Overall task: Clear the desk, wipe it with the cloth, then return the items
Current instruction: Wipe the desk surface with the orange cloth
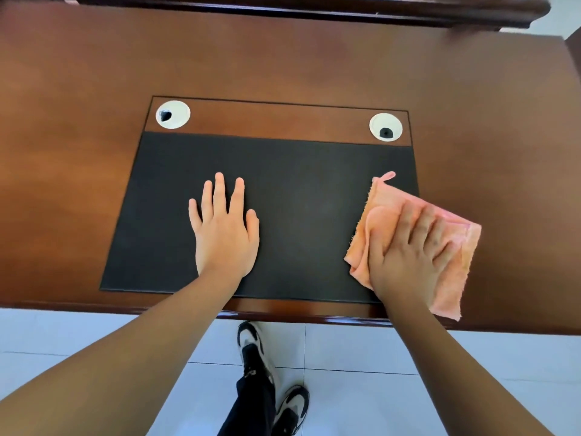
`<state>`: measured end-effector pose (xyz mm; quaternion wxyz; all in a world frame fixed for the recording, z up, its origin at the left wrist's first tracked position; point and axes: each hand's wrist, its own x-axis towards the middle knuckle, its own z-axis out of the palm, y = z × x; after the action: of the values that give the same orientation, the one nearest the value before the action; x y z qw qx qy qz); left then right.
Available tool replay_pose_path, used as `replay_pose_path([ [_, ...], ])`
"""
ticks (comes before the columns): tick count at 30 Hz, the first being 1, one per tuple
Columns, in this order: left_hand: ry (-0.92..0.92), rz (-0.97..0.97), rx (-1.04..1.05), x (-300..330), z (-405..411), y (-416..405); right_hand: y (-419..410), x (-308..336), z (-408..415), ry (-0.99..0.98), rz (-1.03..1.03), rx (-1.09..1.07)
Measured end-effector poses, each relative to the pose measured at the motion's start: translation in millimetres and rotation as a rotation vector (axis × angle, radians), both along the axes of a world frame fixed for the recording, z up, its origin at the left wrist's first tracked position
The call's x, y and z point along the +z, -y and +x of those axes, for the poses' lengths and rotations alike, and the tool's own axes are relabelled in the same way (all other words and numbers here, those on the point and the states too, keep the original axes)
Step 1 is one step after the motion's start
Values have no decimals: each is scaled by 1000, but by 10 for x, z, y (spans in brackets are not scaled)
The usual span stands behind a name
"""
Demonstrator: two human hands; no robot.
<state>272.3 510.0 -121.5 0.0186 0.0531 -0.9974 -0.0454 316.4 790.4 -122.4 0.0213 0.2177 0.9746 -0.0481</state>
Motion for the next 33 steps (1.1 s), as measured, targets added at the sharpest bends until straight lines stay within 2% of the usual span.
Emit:
replay_pose_path([
  [13,51,-35,-11,22,-33,-1,1145,49,-451,72,-34,254],
  [18,67,-40,-24,73,-30,-9,1368,47,-616,58,-99,434],
  [22,9,70,11,67,-28,11,1114,9,-662,41,-128,498],
  [26,-126,231,64,141,-296,71,687,-19,-734,21,-95,438],
  [30,-148,207,-24,236,-895,92,261,-5,-872,13,-96,318],
  [33,-101,171,-45,245,-1344,137,-42,-6,-988,14,-103,225],
])
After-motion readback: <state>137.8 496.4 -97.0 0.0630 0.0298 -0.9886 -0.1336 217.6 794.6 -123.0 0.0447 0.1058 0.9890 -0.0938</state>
